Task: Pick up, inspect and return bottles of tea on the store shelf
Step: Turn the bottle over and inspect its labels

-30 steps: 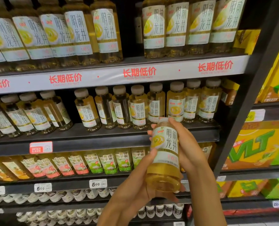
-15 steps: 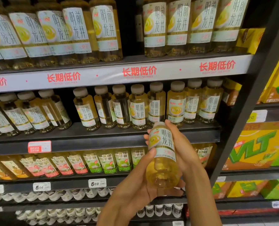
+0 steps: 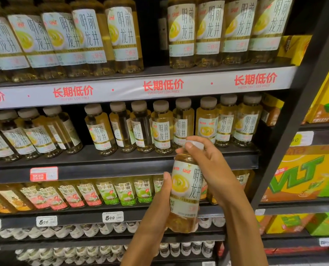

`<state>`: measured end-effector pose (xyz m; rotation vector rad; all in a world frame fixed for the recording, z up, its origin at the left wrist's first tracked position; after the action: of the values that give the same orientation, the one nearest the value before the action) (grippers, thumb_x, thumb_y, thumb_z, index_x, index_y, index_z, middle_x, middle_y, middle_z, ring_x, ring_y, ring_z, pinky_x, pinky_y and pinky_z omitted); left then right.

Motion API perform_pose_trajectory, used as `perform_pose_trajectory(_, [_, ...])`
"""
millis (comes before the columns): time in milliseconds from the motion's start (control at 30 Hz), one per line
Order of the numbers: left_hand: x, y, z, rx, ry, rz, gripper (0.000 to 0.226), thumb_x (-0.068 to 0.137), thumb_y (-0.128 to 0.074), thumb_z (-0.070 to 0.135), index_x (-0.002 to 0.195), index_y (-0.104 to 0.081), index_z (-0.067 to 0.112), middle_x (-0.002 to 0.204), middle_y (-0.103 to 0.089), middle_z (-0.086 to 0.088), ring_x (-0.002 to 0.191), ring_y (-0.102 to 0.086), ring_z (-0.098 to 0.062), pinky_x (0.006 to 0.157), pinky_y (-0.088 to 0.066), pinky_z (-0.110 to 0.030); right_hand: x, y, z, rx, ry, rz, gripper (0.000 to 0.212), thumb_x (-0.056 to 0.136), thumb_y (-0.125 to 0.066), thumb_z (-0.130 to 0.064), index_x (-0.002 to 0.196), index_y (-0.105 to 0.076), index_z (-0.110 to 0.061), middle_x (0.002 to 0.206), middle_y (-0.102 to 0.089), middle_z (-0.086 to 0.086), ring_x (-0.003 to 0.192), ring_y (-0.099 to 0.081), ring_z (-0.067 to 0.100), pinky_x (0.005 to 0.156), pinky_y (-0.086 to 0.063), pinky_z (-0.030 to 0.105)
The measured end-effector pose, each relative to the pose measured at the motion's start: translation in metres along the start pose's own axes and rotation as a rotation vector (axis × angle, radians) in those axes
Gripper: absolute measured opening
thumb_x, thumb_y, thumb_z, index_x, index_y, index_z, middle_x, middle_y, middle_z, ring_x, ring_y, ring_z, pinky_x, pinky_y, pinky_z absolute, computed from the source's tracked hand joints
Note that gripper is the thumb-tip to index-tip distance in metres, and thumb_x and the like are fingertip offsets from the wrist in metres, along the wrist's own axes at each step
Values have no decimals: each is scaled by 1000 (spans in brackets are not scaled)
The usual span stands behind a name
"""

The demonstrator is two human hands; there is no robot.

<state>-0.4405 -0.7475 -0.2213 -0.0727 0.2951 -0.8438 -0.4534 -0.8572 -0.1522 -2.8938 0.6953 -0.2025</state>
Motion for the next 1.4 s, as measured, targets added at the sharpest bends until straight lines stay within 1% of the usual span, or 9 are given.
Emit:
perform_pose_trajectory(100, [-1,-2,9,82,-50,13,66,68,-30,76,97,-74,37,101,-75,2,100,-69,-17,98,-50,-44,-3,1,-4,65,48,4,46,72,-64,-39,113,-59,-20,94,-75,3,96,-70,20,83,-56,33])
perform_pose_trajectory(267, [-2,0,35,141,-276,12,60,76,-55,73,117,-58,29,105,-72,12,97,-68,-5,72,-54,-17,-14,3,-31,271,276,-9,45,78,-74,-34,115,-57,-17,103,-72,10,101,-68,23,81,-54,27])
perform_pose_trajectory(333, [-4,3,44,196,-369,-1,62,67,-75,53,120,-54,29,110,-70,11,101,-67,-7,75,-53,-16,-18,4,-39,306,340,-24,48,77,-77,-33,117,-56,-16,106,-72,9,103,-67,22,82,-54,26])
perform_pose_trajectory(433, [-8,4,49,236,-473,15,62,64,-82,27,120,-56,31,112,-70,6,103,-67,-12,78,-53,-18,-23,-1,-46,296,382,-102,58,70,-81,-40,119,-56,-20,109,-71,9,101,-67,18,82,-54,28])
perform_pose_trajectory(600, [-15,11,56,166,-604,118,65,59,-85,22,117,-59,35,113,-68,4,104,-66,-14,78,-53,-18,-31,-17,-59,161,432,-224,56,74,-76,-49,119,-58,-22,121,-64,6,112,-60,24,88,-51,31])
perform_pose_trajectory(800, [-16,12,60,139,-621,136,69,57,-83,17,116,-58,43,113,-67,8,103,-66,-11,77,-53,-17,-34,-31,-55,170,431,-352,56,71,-79,-45,119,-62,-23,116,-67,2,117,-57,29,96,-49,40])
perform_pose_trajectory(933, [-17,7,61,180,-612,114,66,58,-83,17,108,-60,54,112,-68,15,102,-66,-4,76,-52,-14,-35,-31,-53,167,427,-375,54,67,-81,-43,116,-65,-26,113,-69,0,114,-60,24,93,-50,34])
perform_pose_trajectory(1233, [-13,5,45,153,-422,-1,63,52,-85,26,110,-62,21,106,-73,-1,97,-70,-17,76,-54,-19,-29,-13,-50,278,413,-212,54,70,-79,-48,115,-64,-23,106,-68,5,103,-63,22,88,-52,33])
perform_pose_trajectory(1400, [-18,-4,32,181,-298,-104,83,45,-80,70,108,-64,19,105,-74,4,96,-70,-13,76,-54,-19,-24,-4,-41,308,338,-181,46,85,-62,-51,120,-60,-21,103,-69,8,103,-64,27,91,-52,39])
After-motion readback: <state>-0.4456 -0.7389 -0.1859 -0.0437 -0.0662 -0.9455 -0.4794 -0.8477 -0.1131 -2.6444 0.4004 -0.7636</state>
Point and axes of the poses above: each hand's wrist, its own x-axis towards the middle knuckle, its own y-axis out of the back of the hand, z = x × y, the point moved 9 cm from there along x, towards the middle knuckle
